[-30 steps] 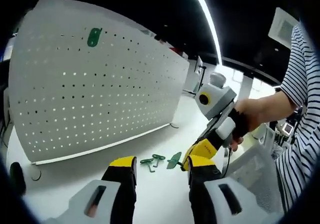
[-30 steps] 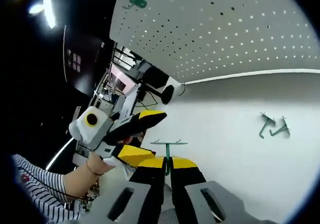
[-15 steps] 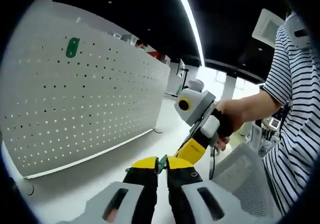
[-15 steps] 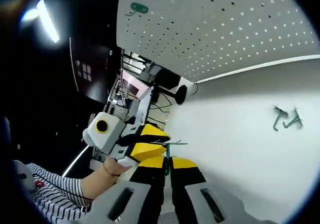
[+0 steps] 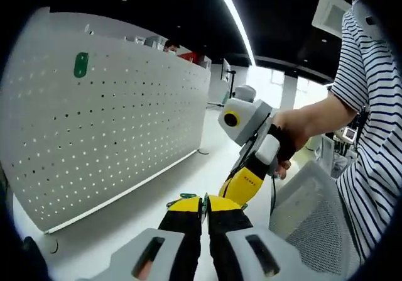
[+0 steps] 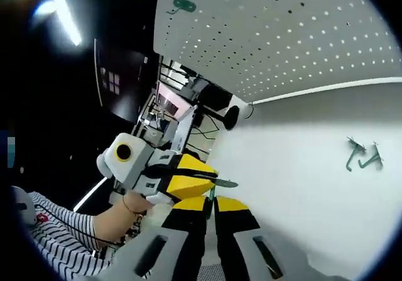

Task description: Insert the hook assembly into the mounting plate slot until the hook locks in place.

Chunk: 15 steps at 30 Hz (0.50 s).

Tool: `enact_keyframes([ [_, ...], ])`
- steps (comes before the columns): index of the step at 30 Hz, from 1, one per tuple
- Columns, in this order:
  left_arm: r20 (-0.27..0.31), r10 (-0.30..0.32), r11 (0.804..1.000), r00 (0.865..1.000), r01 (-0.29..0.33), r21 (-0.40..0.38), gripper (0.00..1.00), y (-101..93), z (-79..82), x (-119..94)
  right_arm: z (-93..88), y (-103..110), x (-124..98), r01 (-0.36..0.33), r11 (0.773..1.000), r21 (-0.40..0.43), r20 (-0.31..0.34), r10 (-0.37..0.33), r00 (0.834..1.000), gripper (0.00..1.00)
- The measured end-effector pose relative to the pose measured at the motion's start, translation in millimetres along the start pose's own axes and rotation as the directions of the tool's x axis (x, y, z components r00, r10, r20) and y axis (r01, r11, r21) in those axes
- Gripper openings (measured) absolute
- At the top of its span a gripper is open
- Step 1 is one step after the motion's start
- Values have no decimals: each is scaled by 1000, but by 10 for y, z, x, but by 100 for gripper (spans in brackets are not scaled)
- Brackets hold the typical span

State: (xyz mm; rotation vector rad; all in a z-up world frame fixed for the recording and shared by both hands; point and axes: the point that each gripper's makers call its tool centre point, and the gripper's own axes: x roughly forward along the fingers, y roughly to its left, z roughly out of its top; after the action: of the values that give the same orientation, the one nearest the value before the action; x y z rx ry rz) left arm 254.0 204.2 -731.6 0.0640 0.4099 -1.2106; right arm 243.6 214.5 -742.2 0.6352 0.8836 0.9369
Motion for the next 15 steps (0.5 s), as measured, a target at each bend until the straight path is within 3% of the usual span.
enact_keyframes([
  [4,-1,22,1000,1000,-22,-13,1,33,-7,-5,18,13,-3,33,995,-96,0,-33,999,4],
  [10,-34,118,988,992,-121,-101,1,215,-43,-45,119,73,-16,86,974,-209,40,-79,996,7],
  [13,-40,160,975,986,-164,-147,1,302,-50,-77,157,110,-35,120,957,-264,69,-105,992,8],
  [15,-73,193,957,979,-204,-208,1,382,-113,-99,181,139,-48,133,950,-281,91,-112,990,11],
])
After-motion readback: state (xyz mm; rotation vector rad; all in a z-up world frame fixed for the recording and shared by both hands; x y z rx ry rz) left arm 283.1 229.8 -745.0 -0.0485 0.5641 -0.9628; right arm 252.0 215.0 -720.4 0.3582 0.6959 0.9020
